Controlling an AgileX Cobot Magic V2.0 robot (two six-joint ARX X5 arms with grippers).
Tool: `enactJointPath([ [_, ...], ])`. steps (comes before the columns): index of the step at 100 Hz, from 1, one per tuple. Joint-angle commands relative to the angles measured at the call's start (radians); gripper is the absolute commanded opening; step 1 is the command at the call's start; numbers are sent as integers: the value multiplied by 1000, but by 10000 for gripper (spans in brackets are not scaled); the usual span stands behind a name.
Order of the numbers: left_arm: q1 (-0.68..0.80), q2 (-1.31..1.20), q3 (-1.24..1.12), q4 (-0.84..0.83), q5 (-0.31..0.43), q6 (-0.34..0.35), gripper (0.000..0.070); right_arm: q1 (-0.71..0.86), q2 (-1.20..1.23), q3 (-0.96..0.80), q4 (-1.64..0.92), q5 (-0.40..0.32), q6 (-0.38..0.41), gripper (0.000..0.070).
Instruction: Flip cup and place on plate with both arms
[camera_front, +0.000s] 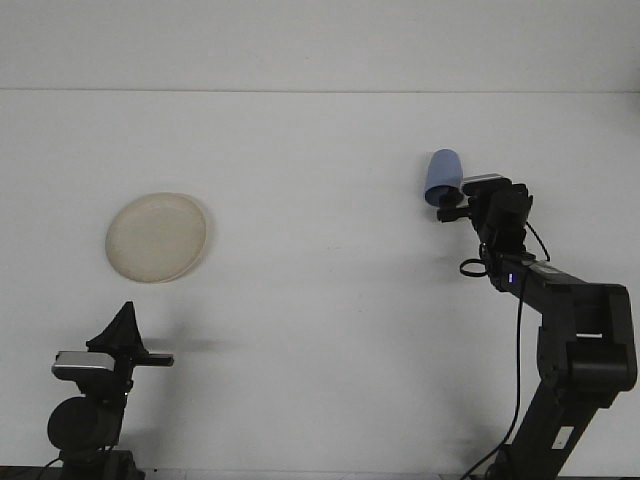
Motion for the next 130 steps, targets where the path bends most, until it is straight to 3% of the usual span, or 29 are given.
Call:
enactJointPath([
  [1, -2, -1, -20, 11, -4, -6, 14, 6, 36, 37, 22, -17, -7, 618],
  [7, -2, -1, -20, 11, -3, -6, 15, 6, 53, 52, 43, -17, -7, 573],
  [17, -2, -1, -20, 11, -3, -6, 14, 7, 72, 69, 53, -40, -6, 417],
  [38, -2, -1, -20, 11, -4, -6, 15, 8, 80, 72, 54, -69, -6, 0],
  [52, -2, -1, -20, 11, -4, -6, 14, 8, 66, 72, 55, -93, 11, 0],
  [74, -2, -1, -20, 11, -4, -6, 14, 8, -52, 72, -42, -133, 139, 0],
  [89, -2, -1, -20, 11, -3, -6, 14, 7, -194, 72, -185, -158, 187, 0],
  [119, -2, -1, -20, 11, -3, -6, 14, 10, -524, 72, -545, -324, 311, 0],
  [130, -2, -1, -20, 11, -4, -6, 14, 30, -623, 74, -703, -398, 314, 0],
])
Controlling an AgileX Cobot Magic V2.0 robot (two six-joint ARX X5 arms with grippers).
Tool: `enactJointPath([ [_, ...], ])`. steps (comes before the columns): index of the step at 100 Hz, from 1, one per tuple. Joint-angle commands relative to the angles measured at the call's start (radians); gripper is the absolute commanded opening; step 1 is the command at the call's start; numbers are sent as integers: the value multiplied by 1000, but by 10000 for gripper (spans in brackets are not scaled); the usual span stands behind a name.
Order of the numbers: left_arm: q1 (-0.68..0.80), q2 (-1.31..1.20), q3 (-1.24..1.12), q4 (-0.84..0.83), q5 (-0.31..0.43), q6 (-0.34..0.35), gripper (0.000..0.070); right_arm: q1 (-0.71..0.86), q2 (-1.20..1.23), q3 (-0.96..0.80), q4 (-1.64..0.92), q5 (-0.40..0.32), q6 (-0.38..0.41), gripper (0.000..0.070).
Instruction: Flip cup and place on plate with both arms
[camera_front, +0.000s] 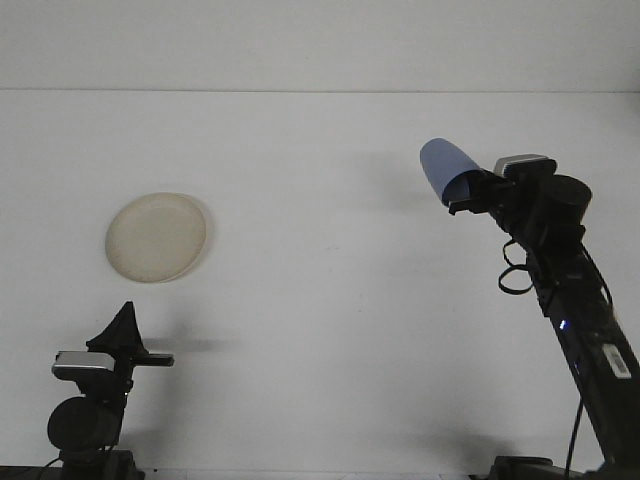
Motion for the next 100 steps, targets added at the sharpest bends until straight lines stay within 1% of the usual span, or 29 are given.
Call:
enactJointPath([
  [1, -2, -1, -20, 11, -4, -6, 14, 19, -41, 19, -91, -45, 27, 0],
  [7, -2, -1, -20, 11, -3, -6, 14, 40, -81, 25, -195, -76, 11, 0],
  [14, -2, -1, -20, 11, -3, -6, 14, 79, -107, 45, -335, -101, -29, 0],
  [25, -2, -1, -20, 11, -4, -6, 15, 180, -107, 103, -576, -87, -119, 0],
  [32, -2, -1, -20, 12, -3, -8, 15, 257, -89, 140, -695, -42, -161, 0],
  [37, -2, -1, -20, 11, -3, -12, 14, 315, -76, 169, -771, 5, -188, 0],
  [44, -2, 0, -20, 12, -3, -15, 14, 397, -46, 210, -859, 69, -209, 0],
  [52, -2, -1, -20, 12, -3, -24, 15, 482, -2, 263, -952, 126, -223, 0],
  [56, -2, -1, -20, 12, -3, -50, 14, 520, 27, 290, -994, 150, -231, 0],
  [71, -2, 0, -20, 11, -3, -194, 15, 647, 152, 402, -1128, 242, -241, 0],
  [76, -2, -1, -20, 11, -3, -227, 14, 681, 195, 439, -1160, 266, -244, 0],
  [92, -2, -1, -20, 11, -3, -301, 14, 769, 332, 567, -1255, 303, -259, 0],
  [100, -2, -1, -20, 11, -3, -317, 14, 802, 393, 620, -1291, 314, -267, 0],
])
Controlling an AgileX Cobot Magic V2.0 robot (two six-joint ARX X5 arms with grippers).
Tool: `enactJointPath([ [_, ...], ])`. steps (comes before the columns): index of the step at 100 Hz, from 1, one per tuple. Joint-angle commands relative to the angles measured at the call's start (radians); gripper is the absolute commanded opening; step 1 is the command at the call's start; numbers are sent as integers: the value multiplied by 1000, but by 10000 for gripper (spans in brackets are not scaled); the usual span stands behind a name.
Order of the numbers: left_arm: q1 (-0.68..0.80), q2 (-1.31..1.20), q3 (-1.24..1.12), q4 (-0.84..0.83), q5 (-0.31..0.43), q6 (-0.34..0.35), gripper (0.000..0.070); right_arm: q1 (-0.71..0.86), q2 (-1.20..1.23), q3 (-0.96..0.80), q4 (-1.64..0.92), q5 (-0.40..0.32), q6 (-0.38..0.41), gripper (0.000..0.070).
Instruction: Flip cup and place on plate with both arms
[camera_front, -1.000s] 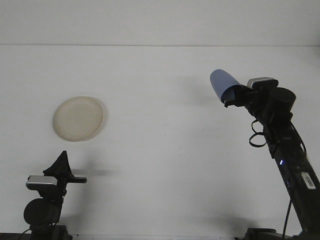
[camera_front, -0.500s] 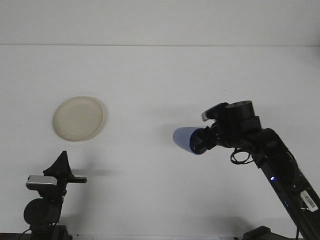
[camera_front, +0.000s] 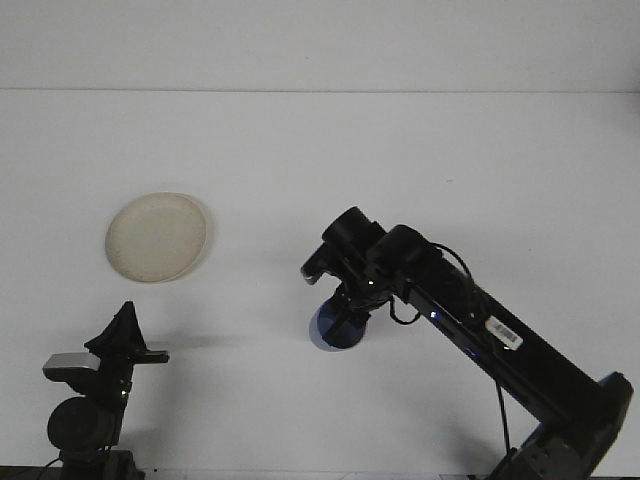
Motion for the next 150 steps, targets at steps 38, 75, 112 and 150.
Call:
enactJointPath([
  [38, -2, -1, -20, 8, -3, -85, 14, 90, 218, 95, -35, 26, -22, 0],
  [75, -2, -1, -20, 11, -3, -85, 14, 99, 266, 94, -24, 16, -33, 66],
  [112, -2, -1, -12, 19, -3, -204, 11, 87, 219, 203, -61, 13, -20, 338],
  [150, -2, 0, 43, -49, 198, -346, 13, -12, -22, 369, 36, 5, -16, 337],
])
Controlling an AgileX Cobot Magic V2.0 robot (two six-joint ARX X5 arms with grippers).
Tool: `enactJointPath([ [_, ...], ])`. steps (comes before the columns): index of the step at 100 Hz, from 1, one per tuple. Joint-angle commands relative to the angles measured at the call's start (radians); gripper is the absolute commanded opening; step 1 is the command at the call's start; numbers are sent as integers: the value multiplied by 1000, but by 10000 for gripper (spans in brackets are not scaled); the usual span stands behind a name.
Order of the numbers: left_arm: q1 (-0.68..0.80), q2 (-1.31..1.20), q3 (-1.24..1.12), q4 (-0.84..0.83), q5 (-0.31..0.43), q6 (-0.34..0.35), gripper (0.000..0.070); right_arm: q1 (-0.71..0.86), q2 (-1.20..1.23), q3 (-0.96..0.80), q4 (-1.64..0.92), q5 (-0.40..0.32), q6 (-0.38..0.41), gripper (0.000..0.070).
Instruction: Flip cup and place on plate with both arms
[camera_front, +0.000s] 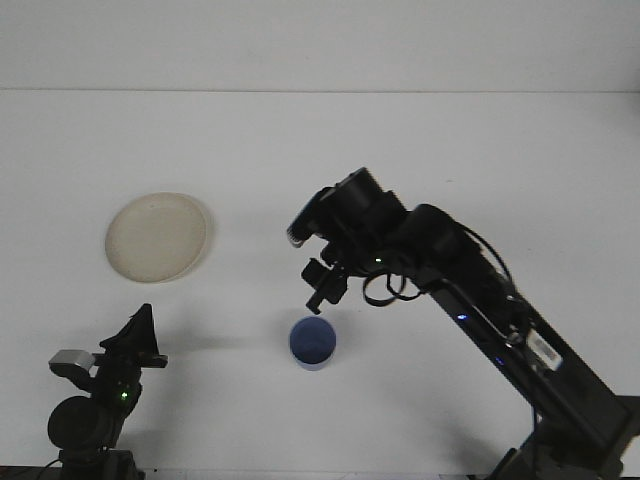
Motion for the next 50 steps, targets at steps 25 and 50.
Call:
enactJointPath([
  [25, -2, 95, 231, -243, 132, 28, 15, -163, -230, -193, 197, -100, 6, 337],
  [50, -3, 428, 516, -428, 206, 287, 15, -339, -596, -736, 613, -100, 16, 337],
])
